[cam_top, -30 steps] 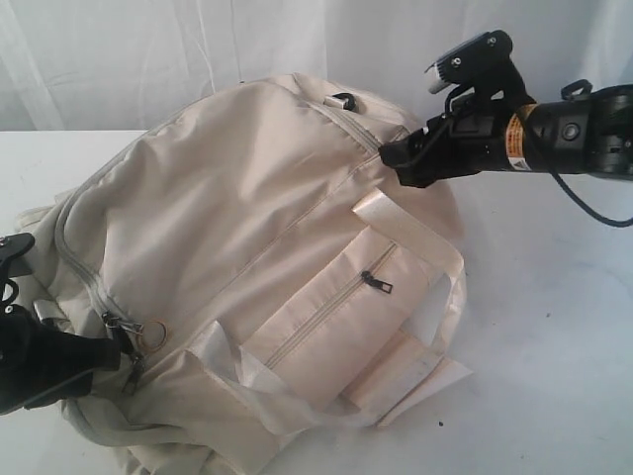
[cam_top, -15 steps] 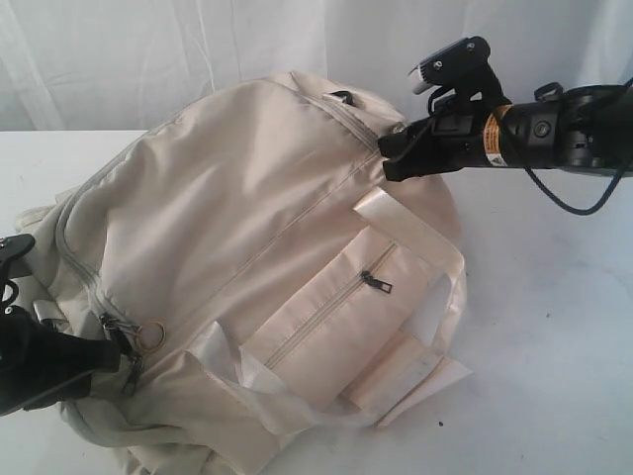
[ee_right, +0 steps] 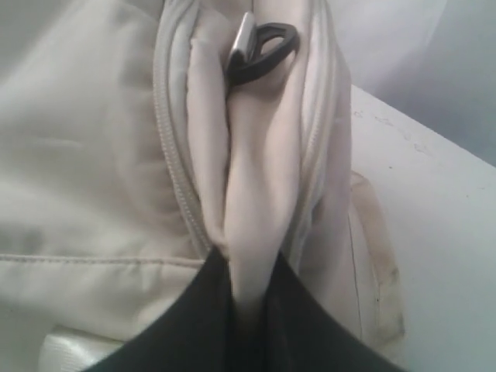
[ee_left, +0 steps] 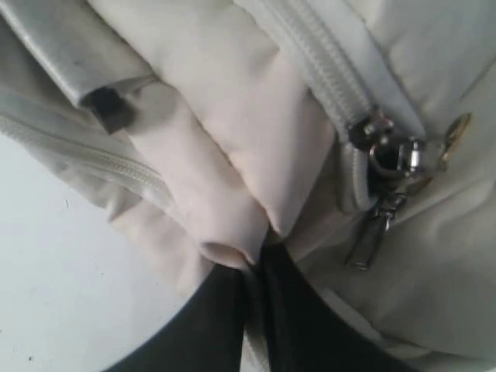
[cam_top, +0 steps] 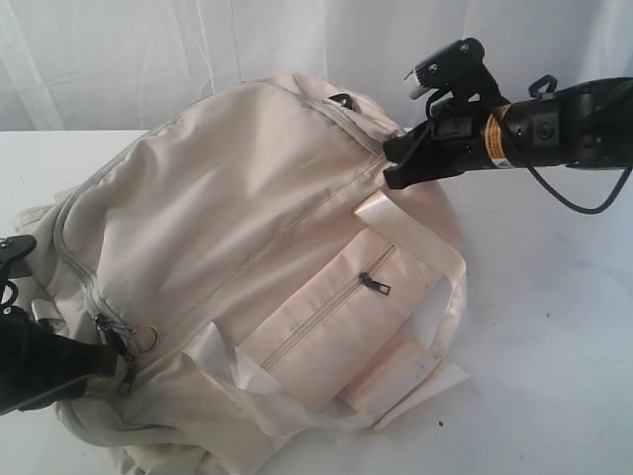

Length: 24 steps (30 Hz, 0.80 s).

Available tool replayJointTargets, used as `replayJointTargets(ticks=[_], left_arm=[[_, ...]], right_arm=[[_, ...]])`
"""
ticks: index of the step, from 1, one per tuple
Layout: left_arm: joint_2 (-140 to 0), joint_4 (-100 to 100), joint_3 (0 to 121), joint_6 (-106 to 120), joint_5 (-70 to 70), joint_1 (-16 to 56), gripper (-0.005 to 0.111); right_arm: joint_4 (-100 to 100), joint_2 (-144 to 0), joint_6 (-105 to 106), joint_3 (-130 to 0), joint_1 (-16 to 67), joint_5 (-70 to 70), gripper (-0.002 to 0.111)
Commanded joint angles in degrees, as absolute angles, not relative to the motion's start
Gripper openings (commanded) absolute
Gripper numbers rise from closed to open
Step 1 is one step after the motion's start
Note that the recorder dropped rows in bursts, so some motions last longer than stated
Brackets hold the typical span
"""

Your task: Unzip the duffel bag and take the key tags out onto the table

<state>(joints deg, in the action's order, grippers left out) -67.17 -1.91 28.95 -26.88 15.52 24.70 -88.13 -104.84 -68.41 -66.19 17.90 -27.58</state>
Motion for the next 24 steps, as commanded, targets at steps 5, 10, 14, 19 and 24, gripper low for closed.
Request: replayJointTargets(ticks=[5, 10, 14, 19, 24], left_arm=[[-67.3, 0.5, 28.5, -26.6, 18.4, 24.7, 0.000], [-67.3, 1.0, 28.5, -26.6, 18.6, 24.7, 0.000], [-67.3, 1.6, 28.5, -26.6, 18.6, 24.7, 0.000], [-67.3, 1.8, 28.5, -26.6, 18.4, 24.7, 0.000], [-67.3, 1.8, 28.5, -26.6, 17.4, 24.7, 0.000]], right_arm=[[-99.9, -101.0, -82.7, -66.4, 17.2, -32.7, 0.000], [-99.9, -98.4, -82.7, -66.4, 17.2, -32.4, 0.000], [-99.9, -96.4, -82.7, -66.4, 16.9, -32.1, 0.000], [-99.9, -94.1, -83.3, -66.4, 15.6, -33.0, 0.000], [-99.9, -93.2, -87.9, -66.4, 12.8, -40.0, 0.000]])
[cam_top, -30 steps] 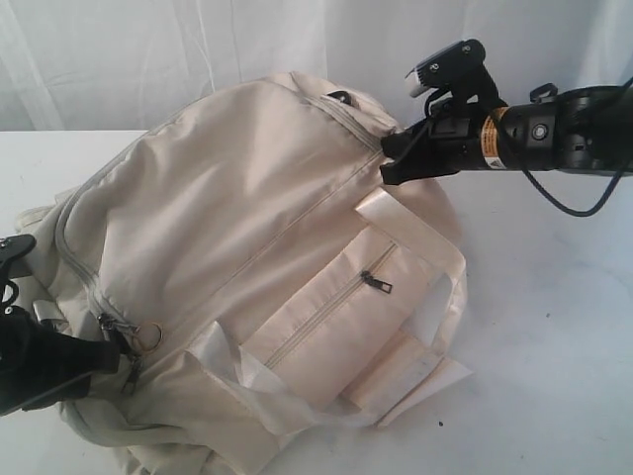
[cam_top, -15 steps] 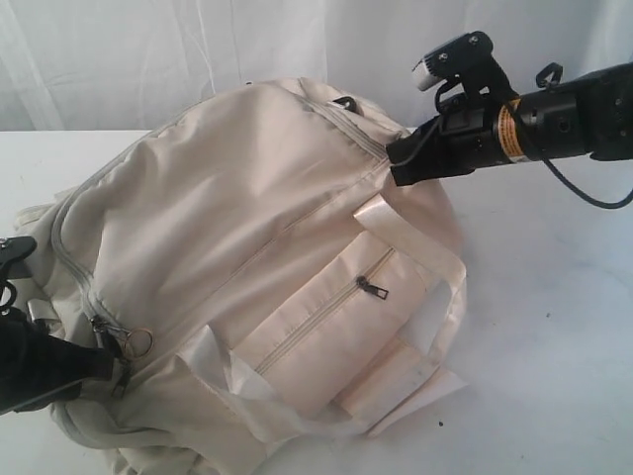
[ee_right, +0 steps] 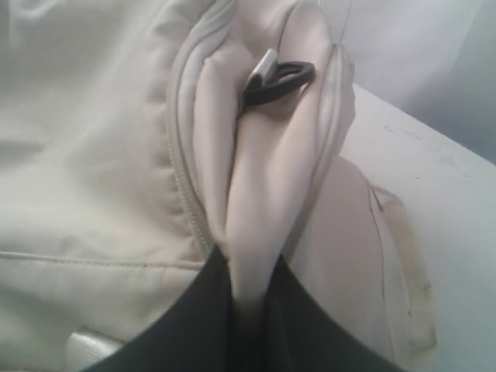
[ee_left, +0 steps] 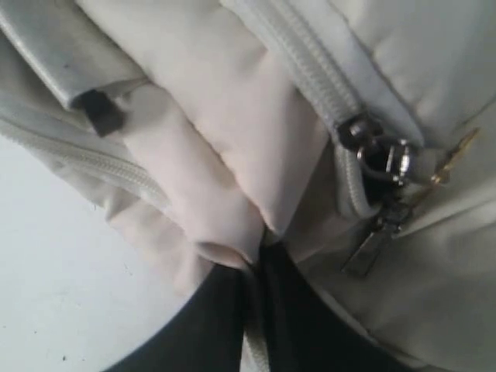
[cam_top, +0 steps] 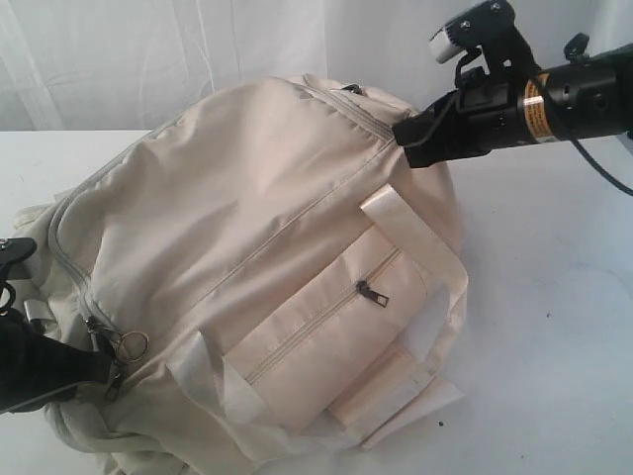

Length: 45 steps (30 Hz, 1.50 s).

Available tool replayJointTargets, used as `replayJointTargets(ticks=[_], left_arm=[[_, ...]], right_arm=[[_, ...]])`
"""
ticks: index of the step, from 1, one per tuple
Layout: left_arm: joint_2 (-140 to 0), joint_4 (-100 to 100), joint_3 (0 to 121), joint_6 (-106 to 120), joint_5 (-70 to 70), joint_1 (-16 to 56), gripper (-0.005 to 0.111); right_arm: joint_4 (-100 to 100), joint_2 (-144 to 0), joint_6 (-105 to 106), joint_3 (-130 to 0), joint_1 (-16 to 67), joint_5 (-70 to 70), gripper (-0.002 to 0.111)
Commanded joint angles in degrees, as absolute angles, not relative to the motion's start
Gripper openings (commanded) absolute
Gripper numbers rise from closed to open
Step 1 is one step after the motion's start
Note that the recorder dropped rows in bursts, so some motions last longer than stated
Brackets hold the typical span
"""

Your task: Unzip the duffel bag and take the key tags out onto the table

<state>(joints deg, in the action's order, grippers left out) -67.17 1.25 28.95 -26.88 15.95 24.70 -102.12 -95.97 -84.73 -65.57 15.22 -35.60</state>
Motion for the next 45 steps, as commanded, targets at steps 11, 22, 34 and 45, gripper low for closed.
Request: replayJointTargets(ticks=[11, 22, 34, 45], left_arm=[[-64.3, 5.0, 28.9, -26.6, 17.2, 24.7, 0.000], [-58.9, 14.2, 28.9, -28.5, 15.9, 23.4, 0.000], [-55.3, 17.6, 34.6, -28.2, 20.1, 17.3, 0.000], [-55.3, 17.6, 36.1, -20.8, 20.4, 17.3, 0.000]], right_arm=[[-99.9, -93.2, -90.2, -59.3, 8.0, -48.6, 0.000], [-99.9, -90.7, -90.2, -53.3, 5.7, -61.5, 0.000], [-99.9, -79.4, -98.1, -49.3, 3.4, -63.4, 0.000], [-99.9, -70.0, -108.6, -41.9, 3.4, -70.0, 0.000]])
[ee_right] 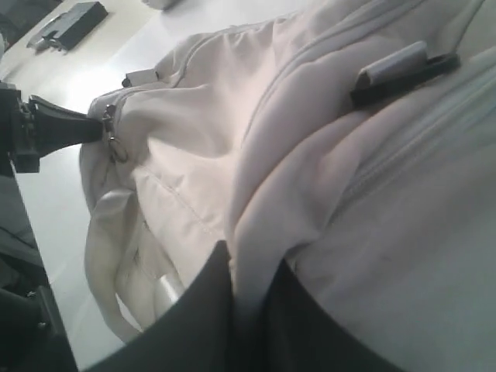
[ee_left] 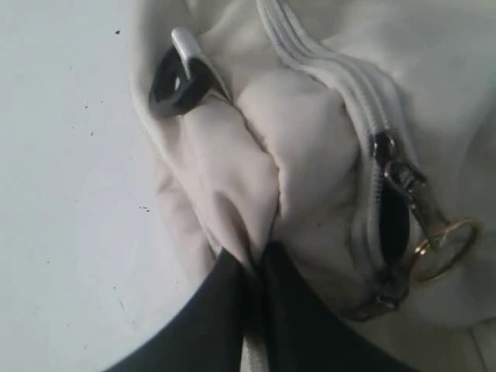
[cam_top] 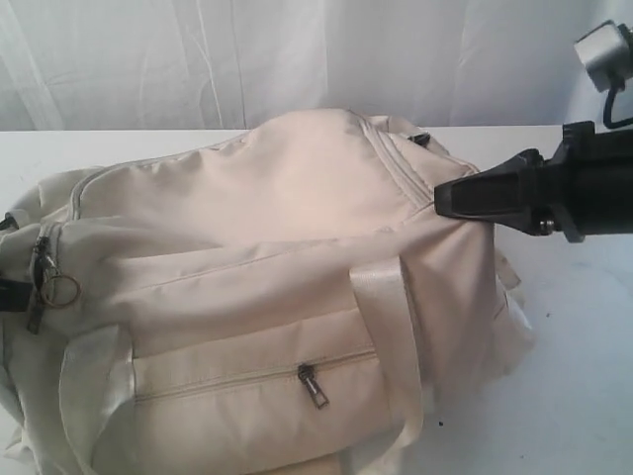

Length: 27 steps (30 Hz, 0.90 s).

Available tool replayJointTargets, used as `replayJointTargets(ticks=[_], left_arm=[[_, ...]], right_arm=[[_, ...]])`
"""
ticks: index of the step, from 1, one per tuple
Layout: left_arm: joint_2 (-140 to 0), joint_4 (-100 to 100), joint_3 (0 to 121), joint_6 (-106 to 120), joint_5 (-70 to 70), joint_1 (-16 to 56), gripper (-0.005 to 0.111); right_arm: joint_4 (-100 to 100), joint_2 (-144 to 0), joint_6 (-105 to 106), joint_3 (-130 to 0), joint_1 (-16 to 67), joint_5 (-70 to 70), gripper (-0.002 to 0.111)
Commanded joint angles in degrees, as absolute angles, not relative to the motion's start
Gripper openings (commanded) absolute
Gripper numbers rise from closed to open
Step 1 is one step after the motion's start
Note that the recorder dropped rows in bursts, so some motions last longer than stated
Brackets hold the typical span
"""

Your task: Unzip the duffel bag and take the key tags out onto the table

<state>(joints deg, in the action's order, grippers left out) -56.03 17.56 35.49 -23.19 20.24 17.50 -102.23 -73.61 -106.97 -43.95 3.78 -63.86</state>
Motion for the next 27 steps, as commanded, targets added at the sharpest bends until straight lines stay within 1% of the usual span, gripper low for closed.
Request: replayJointTargets(ticks=[1, 6, 10, 20, 21, 23, 24, 25, 26, 27], left_arm=[[-55.3, 17.7, 36.1, -20.7, 20.4, 17.3, 0.000], [-55.3, 20.7, 36.6, -20.7, 18.7, 17.3, 0.000], [-55.3, 20.6, 39.7, -21.0, 18.8, 17.3, 0.000], [-55.4, 17.2, 40.0, -20.7, 24.0, 17.3, 0.000], [-55.4, 17.1, 40.0, -20.7, 24.0, 17.3, 0.000], [-55.4, 17.1, 40.0, -21.0, 24.0, 17.3, 0.000], [-55.4, 17.1, 40.0, -21.0, 24.0, 17.3, 0.000], [-55.4, 17.1, 40.0, -21.0, 24.0, 17.3, 0.000], [-55.4, 17.1, 40.0, -21.0, 24.0, 17.3, 0.000], [-55.4, 17.1, 40.0, -21.0, 24.0, 17.3, 0.000]], right_arm=[[-99.9, -69.5, -108.6, -40.7, 3.4, -70.0, 0.000], [-99.9, -68.9, -108.6, -34.6, 3.4, -69.7, 0.000], [-99.9, -68.9, -108.2, -32.1, 3.4, -65.7, 0.000], [-99.9, -68.9, -108.2, -31.8, 3.4, -62.0, 0.000], [-99.9, -68.9, -108.2, -31.8, 3.4, -62.0, 0.002], [-99.9, -68.9, -108.2, -31.8, 3.4, -62.0, 0.008], [-99.9, -68.9, -108.2, -31.8, 3.4, -62.0, 0.016], [-99.9, -68.9, -108.2, -31.8, 3.4, -61.9, 0.026], [-99.9, -68.9, -108.2, -31.8, 3.4, -61.7, 0.044], [-99.9, -68.9, -108.2, -31.9, 3.4, -61.7, 0.051]])
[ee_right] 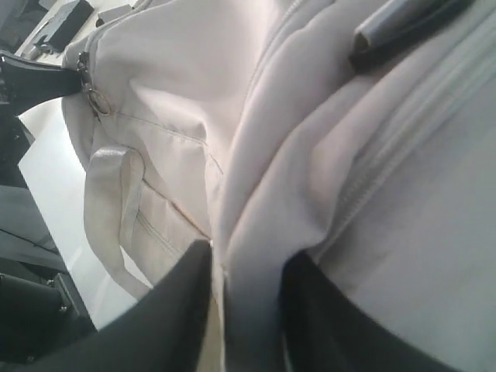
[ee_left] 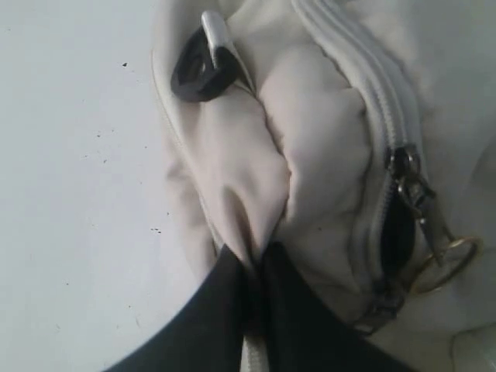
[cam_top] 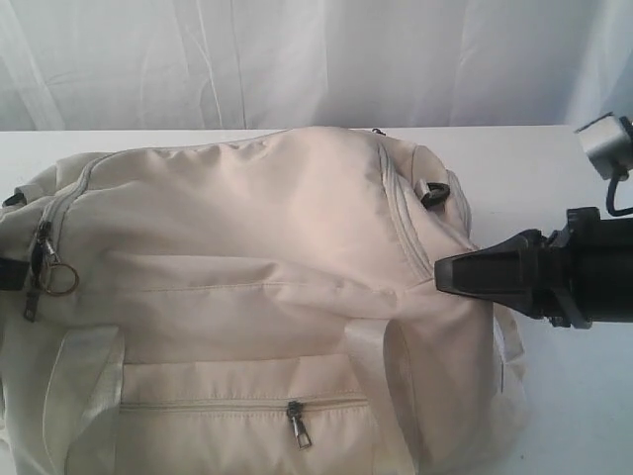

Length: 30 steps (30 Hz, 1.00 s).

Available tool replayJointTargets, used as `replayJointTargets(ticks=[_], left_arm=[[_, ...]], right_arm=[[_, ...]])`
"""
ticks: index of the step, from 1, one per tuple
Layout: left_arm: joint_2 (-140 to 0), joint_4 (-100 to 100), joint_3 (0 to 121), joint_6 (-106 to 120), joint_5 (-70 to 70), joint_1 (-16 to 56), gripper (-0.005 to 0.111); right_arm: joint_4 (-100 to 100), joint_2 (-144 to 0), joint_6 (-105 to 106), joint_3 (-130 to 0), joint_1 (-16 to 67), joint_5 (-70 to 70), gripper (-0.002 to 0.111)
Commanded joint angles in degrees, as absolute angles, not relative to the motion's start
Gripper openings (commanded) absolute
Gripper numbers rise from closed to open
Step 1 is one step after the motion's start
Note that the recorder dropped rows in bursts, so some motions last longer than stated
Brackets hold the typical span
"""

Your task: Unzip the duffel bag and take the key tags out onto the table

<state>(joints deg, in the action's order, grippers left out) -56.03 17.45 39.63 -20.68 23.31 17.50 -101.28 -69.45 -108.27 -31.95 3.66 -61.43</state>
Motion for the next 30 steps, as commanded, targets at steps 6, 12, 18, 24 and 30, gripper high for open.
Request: replayJointTargets(ticks=[6, 12, 18, 24, 30], left_arm=[[-55.4, 17.1, 40.0, -21.0, 24.0, 17.3, 0.000], [-55.4, 17.1, 40.0, -21.0, 24.0, 17.3, 0.000], [-55.4, 17.0, 40.0, -20.9, 24.0, 17.3, 0.000], [-55.4, 16.5, 40.0, -20.9, 24.0, 17.3, 0.000], [-55.4, 15.4, 40.0, -20.9, 24.0, 17.3, 0.000]], right_arm=[[-97.5, -68.2, -107.8, -35.3, 3.4, -63.6, 0.071], [-92.5, -66.2, -99.5, -43.5, 3.4, -61.5, 0.070], [-92.0, -66.3, -95.5, -46.3, 5.7, -58.2, 0.070], [-92.3, -69.5, -90.8, -46.3, 18.3, -50.2, 0.065], [-90.3, -76.5, -78.3, -46.3, 30.5, -46.5, 0.051]])
